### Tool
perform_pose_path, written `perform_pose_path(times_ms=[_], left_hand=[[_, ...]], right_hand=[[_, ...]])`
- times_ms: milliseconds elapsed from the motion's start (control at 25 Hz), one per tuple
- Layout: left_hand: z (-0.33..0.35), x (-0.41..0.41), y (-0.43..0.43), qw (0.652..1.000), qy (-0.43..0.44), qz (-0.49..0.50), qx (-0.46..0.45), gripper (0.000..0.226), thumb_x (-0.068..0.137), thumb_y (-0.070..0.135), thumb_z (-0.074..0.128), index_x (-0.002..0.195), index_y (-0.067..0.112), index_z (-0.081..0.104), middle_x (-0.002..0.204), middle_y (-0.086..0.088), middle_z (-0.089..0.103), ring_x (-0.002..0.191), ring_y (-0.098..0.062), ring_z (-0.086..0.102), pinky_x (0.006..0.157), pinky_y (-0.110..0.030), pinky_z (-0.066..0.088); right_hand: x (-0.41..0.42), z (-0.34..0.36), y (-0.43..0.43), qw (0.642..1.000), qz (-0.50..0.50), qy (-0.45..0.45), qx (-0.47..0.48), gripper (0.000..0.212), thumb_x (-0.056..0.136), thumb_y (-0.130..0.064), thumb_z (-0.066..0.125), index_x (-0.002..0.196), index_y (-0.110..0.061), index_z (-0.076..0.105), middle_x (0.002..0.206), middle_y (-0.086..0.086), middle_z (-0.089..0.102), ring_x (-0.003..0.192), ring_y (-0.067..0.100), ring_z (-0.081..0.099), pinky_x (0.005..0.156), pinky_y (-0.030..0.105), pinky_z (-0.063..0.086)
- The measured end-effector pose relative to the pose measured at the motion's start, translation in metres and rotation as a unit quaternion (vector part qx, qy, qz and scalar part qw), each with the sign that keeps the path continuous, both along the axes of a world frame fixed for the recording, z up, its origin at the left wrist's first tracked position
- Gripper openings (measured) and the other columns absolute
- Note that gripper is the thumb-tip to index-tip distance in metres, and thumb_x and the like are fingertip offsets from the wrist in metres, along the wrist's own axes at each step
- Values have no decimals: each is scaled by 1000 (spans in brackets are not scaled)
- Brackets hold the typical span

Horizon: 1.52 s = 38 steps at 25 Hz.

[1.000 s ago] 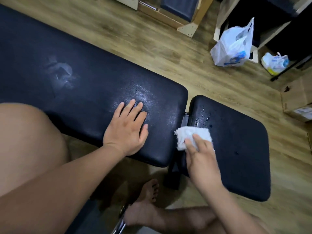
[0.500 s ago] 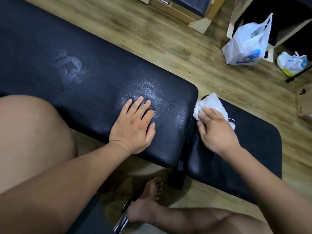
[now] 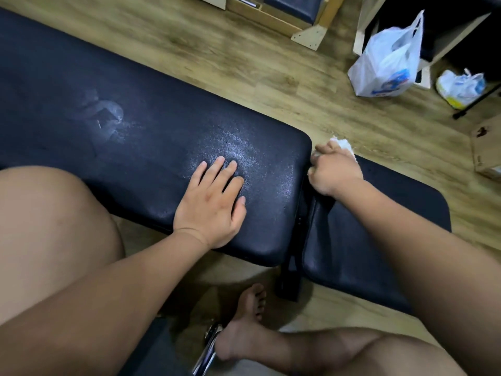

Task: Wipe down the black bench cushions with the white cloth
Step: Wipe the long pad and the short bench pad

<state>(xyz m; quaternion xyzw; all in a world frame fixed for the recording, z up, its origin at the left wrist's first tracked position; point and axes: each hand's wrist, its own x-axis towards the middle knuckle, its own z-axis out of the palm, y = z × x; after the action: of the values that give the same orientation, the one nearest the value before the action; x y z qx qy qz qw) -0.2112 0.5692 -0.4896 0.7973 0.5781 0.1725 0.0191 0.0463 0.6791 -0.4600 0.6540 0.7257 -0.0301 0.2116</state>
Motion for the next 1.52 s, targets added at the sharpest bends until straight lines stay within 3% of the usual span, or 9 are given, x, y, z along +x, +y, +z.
perform_pose_path(times_ms=[280,440,600,800,1040,1200,1320,1440,1520], left_hand=[[-1,-1,0,1000,-8,2,-5,42,92,34,42,117,9,64,142,-13,54,138,-35,42,115,-54,28],[1,0,1,1000,-3,3,-21,43,93,36,39,117,9,63,142,-12,54,139,-34,40,116,-52,26],[6,0,2,999,6,-1,-36,50,92,38,35,121,8,62,143,-12,53,139,-33,39,117,-50,24],[5,-2,1,999,1,-2,-48,52,93,40,34,126,9,59,146,-13,50,142,-32,35,119,-49,21],[5,-3,3,999,-6,-20,-32,39,95,32,46,123,9,59,143,-14,53,140,-34,38,116,-51,24],[4,-2,3,999,-5,-16,-35,37,94,31,48,122,9,58,141,-15,53,139,-35,38,114,-53,25],[9,0,1,999,5,-20,-37,42,90,35,43,117,7,58,136,-16,56,134,-38,42,110,-56,30],[31,3,9,993,47,-23,-106,41,91,38,47,118,7,54,130,-17,56,124,-42,45,101,-56,39],[52,14,12,980,95,-44,-169,55,88,49,55,127,12,46,136,-13,50,126,-40,42,98,-54,42]], right_hand=[[-13,10,-161,964,-38,180,194,30,92,-16,50,117,-10,64,131,16,57,115,39,49,99,43,42],[-26,8,-231,979,40,159,124,34,83,-18,50,115,-17,65,139,6,53,130,34,44,106,46,38],[-25,0,-206,983,127,89,98,38,87,-31,40,109,-17,67,134,5,56,136,30,40,109,49,32],[-41,-20,-206,988,88,45,121,44,80,-28,36,103,-11,69,130,9,58,137,33,38,112,55,29],[10,-6,-243,964,189,156,106,33,85,-26,41,102,-21,69,140,5,52,136,30,40,112,48,31],[79,-12,-292,965,38,219,139,31,79,-5,58,104,-20,67,142,11,47,131,33,42,108,41,36],[123,-10,-318,933,-110,253,231,25,84,-6,45,96,-13,65,132,16,52,122,32,48,105,26,34],[99,-10,-308,882,-255,282,279,43,75,3,42,110,-16,58,121,13,55,108,35,52,96,39,42],[43,-16,-286,880,-254,324,239,62,72,11,45,127,-17,54,129,15,54,115,32,50,100,46,41]])
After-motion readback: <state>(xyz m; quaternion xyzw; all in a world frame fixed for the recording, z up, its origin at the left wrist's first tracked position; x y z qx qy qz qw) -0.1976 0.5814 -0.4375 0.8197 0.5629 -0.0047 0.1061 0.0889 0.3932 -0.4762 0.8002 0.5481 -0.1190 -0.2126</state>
